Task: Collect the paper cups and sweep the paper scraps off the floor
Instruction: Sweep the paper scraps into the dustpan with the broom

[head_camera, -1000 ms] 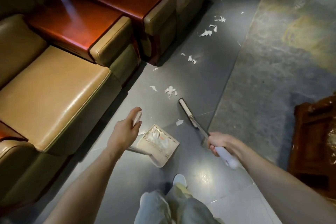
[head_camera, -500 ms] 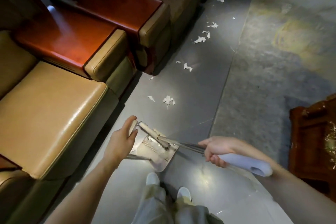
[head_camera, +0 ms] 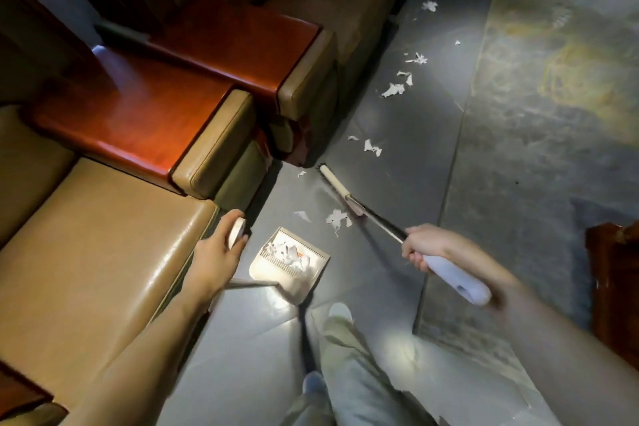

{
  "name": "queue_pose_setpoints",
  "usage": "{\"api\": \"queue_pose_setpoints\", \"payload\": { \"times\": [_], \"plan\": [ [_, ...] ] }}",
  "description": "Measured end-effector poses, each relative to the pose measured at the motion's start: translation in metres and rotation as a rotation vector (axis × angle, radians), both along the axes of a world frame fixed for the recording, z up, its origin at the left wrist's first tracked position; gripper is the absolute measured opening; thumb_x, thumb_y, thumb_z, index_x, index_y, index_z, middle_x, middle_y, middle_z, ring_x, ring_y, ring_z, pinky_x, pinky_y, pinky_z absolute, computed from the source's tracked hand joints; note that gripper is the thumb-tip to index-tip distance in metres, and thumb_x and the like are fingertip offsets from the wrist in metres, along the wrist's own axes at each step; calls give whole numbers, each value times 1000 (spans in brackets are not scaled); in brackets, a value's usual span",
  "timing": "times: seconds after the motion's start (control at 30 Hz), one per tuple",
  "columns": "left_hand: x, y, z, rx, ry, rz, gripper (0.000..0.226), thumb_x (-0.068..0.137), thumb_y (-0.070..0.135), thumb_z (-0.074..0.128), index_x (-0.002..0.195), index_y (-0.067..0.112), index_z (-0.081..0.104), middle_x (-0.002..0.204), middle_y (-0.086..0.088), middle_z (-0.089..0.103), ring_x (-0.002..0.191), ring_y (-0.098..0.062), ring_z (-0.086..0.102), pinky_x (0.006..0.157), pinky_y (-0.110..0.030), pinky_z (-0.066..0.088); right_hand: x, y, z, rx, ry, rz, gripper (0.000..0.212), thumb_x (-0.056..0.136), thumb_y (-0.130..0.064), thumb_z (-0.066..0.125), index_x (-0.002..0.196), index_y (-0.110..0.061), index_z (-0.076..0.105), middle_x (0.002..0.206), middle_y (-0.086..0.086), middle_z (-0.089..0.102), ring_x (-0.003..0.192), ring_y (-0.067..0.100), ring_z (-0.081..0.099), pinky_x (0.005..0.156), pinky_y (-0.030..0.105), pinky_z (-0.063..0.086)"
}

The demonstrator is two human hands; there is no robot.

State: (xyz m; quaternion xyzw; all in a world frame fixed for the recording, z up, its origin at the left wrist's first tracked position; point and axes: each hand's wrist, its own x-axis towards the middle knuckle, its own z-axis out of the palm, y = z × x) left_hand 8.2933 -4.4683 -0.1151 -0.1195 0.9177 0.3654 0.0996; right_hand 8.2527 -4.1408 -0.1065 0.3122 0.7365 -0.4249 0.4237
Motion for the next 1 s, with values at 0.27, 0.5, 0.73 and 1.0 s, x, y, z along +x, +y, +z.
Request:
{"api": "queue_pose_setpoints", "payload": {
  "times": [0.27, 0.5, 0.73, 1.0],
  "plan": [
    [-102, -38, -12, -58, -84, -26, 43, 96, 22, 52, 137, 30, 41, 109, -11, 60, 92, -24, 54, 88, -33, 40, -81, -19, -46, 152, -31, 162, 12, 74, 0, 47, 70, -5, 57, 43, 5, 50, 45, 20, 48, 51, 27, 40],
    [-157, -43, -19, -28, -94, -102, 43, 98, 23, 49, 138, 33, 38, 107, -5, 60, 83, -20, 58, 81, -32, 43, -91, -99, -43, 102, -159, 300, 24, 87, -8, 46, 64, -10, 53, 50, 2, 53, 45, 14, 48, 46, 22, 40],
    [-166, -53, -20, 59, -103, -167, 39, 98, 28, 45, 125, 52, 33, 102, -6, 62, 69, -24, 63, 80, -45, 55, -97, -124, -25, -130, -387, 51, 29, 88, -3, 43, 61, -13, 38, 34, -2, 37, 26, 6, 33, 31, 12, 27],
    [-160, -85, -20, 77, -98, -179, 37, 97, 29, 46, 120, 54, 32, 80, -7, 64, 60, -27, 58, 65, -45, 55, -99, -120, 41, -101, -179, 76, 60, 90, 3, 45, 142, -26, 37, 47, 1, 40, 29, 4, 36, 31, 12, 29]
  ]
}}
